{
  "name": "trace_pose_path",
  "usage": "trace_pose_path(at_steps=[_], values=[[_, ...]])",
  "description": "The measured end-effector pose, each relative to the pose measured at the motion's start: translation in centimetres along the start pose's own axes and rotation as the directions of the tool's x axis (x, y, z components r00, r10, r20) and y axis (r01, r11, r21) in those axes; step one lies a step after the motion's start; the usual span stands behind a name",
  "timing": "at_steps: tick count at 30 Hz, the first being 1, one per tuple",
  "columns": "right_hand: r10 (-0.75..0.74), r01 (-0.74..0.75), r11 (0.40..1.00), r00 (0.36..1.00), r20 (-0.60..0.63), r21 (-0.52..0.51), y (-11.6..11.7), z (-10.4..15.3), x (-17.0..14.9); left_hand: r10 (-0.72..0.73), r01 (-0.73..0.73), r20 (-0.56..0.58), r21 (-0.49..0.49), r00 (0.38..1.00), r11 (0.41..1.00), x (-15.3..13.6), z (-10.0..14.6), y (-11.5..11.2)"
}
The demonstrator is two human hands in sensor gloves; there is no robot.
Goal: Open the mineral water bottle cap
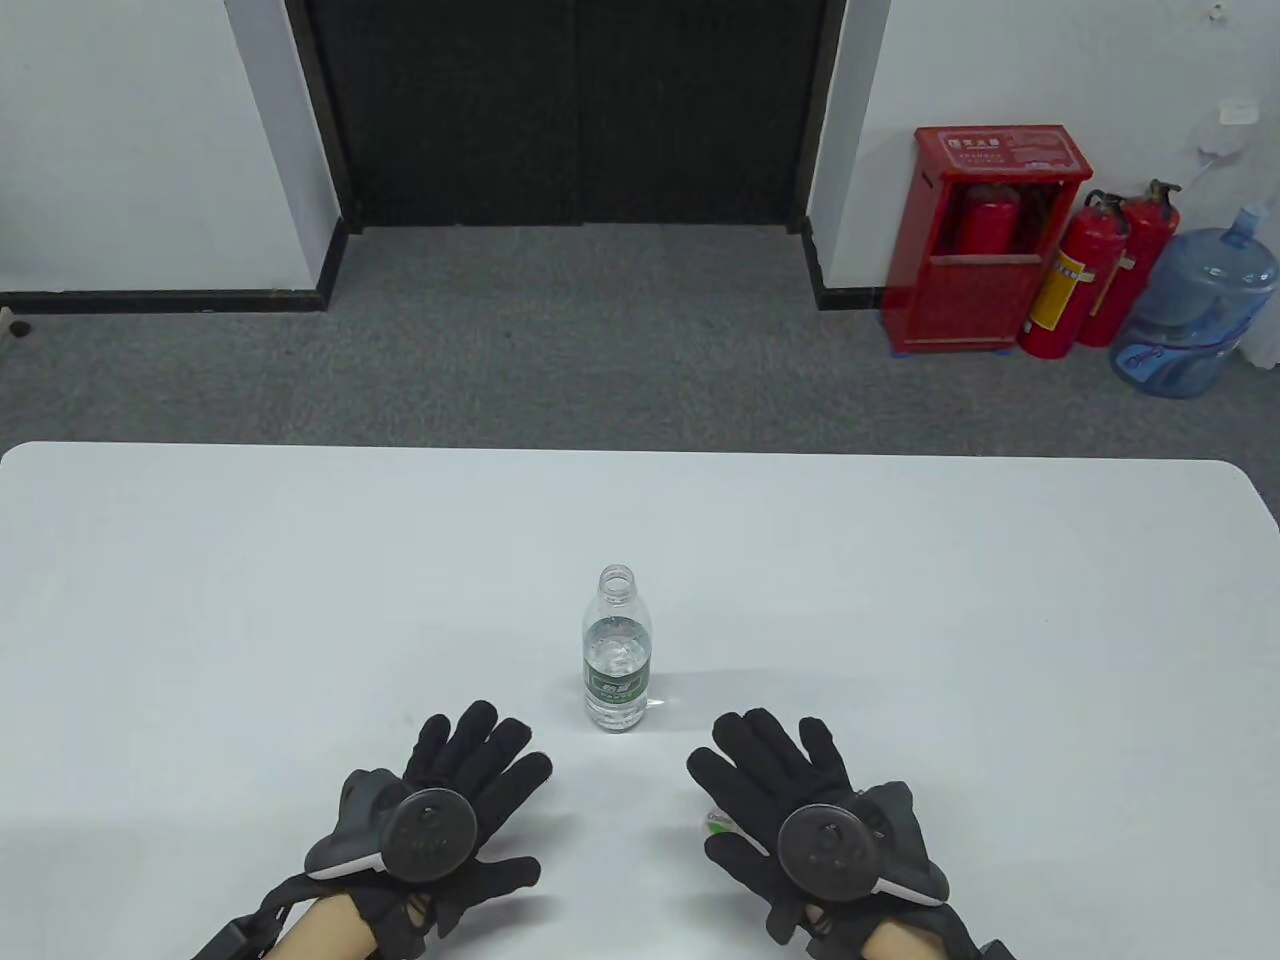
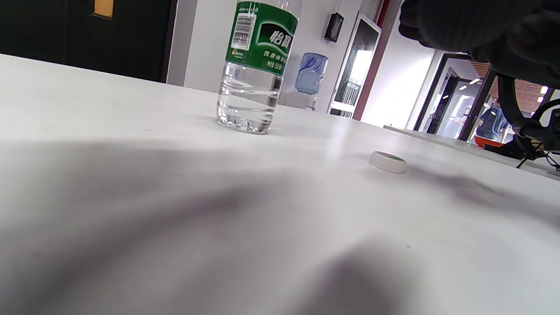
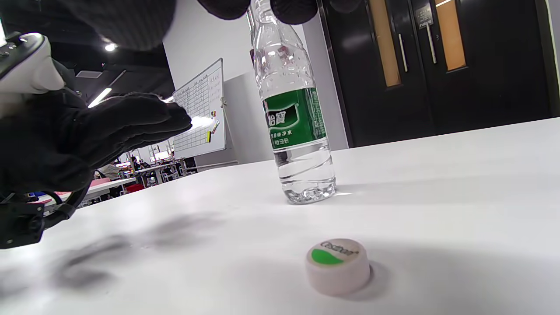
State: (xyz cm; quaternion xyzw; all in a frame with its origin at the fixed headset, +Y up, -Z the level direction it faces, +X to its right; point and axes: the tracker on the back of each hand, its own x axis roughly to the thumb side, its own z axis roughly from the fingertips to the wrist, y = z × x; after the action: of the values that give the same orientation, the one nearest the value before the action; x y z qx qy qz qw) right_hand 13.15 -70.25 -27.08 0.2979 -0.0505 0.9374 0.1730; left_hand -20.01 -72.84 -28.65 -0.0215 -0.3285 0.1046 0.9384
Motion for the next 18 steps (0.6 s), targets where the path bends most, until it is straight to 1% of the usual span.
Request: trace_pose_path(at_steps=[1, 4, 9, 15, 18], values=[[-0.003, 0.003, 1.000, 1.000, 0.000, -0.002, -0.03, 0.04, -0.03, -0.008, 0.008, -0.002, -0.010, 1.000, 1.000, -0.04, -0.02, -0.07], [-0.020, 0.020, 1.000, 1.000, -0.005, -0.006, -0.03, 0.11, -0.22, 0.005, -0.005, -0.013, 0.001, 1.000, 1.000, -0.11, -0.01, 0.07], [-0.038, 0.039, 0.999, 0.999, -0.023, 0.015, 0.42, -0.05, -0.62, 0.017, -0.017, -0.010, -0.015, 1.000, 1.000, -0.28, -0.05, -0.07], [-0.036, 0.036, 0.999, 0.999, -0.003, 0.012, 0.48, -0.14, -0.51, 0.046, -0.046, -0.007, -0.006, 0.999, 0.999, -0.53, 0.06, 0.13], [-0.038, 0.038, 0.999, 0.999, -0.009, 0.022, 0.66, -0.23, -0.57, 0.053, -0.053, -0.004, -0.018, 0.999, 0.998, -0.46, 0.02, 0.03]])
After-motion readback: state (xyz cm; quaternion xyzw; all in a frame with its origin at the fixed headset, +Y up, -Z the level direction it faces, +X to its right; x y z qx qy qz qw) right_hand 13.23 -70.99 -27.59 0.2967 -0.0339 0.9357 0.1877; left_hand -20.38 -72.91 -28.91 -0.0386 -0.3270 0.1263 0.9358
